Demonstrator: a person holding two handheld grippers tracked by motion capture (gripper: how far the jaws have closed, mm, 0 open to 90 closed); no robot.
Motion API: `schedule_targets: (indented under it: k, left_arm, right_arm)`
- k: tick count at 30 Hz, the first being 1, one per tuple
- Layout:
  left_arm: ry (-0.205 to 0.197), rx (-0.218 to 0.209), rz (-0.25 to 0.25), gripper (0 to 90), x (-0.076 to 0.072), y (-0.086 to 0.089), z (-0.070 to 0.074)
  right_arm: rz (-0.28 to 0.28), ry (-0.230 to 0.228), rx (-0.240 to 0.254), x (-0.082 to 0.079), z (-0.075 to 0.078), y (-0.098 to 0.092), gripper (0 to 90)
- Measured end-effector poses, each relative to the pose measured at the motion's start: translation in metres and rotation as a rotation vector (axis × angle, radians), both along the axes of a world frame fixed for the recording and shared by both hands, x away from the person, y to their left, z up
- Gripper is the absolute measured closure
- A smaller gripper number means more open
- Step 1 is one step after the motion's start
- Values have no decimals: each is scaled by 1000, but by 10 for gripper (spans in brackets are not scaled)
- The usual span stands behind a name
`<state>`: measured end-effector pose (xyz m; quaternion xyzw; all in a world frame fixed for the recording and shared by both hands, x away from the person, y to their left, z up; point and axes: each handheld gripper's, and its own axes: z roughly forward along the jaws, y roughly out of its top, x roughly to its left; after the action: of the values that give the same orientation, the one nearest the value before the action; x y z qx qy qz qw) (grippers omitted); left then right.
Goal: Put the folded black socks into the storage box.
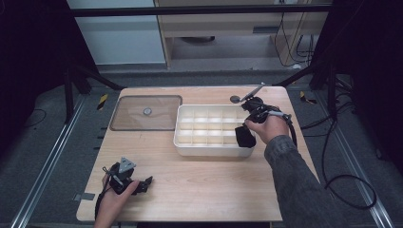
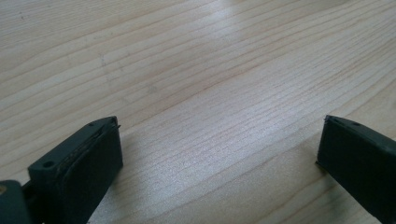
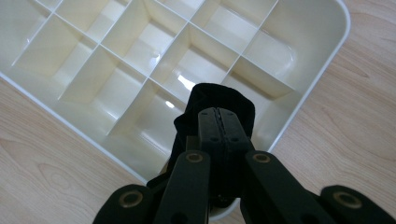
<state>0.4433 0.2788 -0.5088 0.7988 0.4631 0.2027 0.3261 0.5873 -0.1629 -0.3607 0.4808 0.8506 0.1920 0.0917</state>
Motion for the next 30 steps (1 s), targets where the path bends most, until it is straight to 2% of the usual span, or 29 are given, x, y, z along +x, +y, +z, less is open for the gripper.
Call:
schedule_targets:
  k: [15,21,24,25,30]
  left_arm:
    - [0,0,0,0,0,0,0]
    - [0,0,0,0,0,0,0]
    - [0,0,0,0,0,0,0]
    - [0,0,0,0,0,0,0]
    - [0,0,0,0,0,0,0]
  right_arm:
    - [15,9,-9,1,-9,10,900]
    - [14,11,-30,3,-15,11,900]
    - [9,9,-32,4,-21,9,900]
    - [-2,22,-31,3,-23,8,900]
    - [-20,7,-35,4,-28,5,900]
